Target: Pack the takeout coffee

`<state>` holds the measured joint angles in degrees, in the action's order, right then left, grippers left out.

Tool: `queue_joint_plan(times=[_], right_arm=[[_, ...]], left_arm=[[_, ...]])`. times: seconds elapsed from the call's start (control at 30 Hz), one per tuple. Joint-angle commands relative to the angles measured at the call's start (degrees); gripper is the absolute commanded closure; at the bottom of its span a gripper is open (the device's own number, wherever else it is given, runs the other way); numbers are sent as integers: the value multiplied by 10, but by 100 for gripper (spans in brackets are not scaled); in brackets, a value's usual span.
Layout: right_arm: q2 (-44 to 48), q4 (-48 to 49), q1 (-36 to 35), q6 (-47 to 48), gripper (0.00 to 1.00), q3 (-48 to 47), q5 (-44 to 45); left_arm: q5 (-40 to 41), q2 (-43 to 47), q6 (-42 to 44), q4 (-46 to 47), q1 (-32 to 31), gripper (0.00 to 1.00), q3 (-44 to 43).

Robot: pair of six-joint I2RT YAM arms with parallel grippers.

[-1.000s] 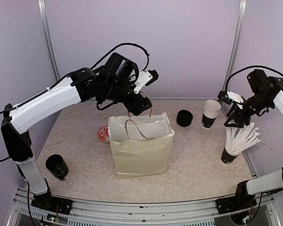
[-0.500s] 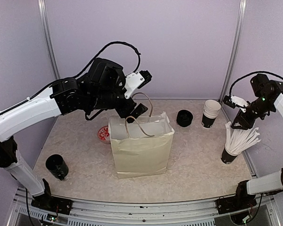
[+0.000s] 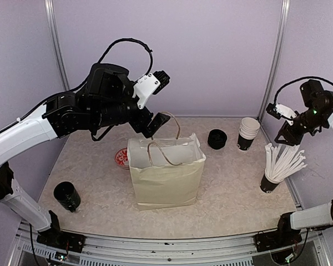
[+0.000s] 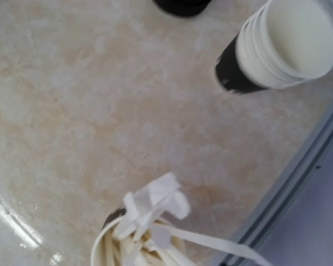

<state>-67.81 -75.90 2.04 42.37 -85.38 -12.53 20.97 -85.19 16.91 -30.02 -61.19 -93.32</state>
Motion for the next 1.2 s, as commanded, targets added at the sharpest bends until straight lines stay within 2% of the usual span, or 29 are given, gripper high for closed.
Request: queue_joint_plan(times=[0.0, 0.23, 0.4, 0.8, 0.9, 1.0, 1.17], right_arm=[[0, -3, 7, 0, 60, 39, -4], [-11, 2, 7, -1, 65, 52, -1], [-9, -3, 7, 2, 83, 58, -3], [-11, 10, 7, -5, 80, 72, -18], [-16, 12, 7, -5, 84, 62, -25], [-21, 11, 7, -6, 100, 49, -35], [-15, -19, 7, 9, 100, 12, -73]], left_arm=[[14, 26, 10, 30, -4, 1, 16], [25, 28, 11, 29, -6, 1, 19], [32, 30, 11, 32, -7, 1, 24], [46, 31, 9, 27, -13, 1, 30], [50, 32, 5, 27, -16, 1, 36], [58, 34, 3, 27, -17, 1, 40], [63, 37, 4, 20, -17, 1, 28]])
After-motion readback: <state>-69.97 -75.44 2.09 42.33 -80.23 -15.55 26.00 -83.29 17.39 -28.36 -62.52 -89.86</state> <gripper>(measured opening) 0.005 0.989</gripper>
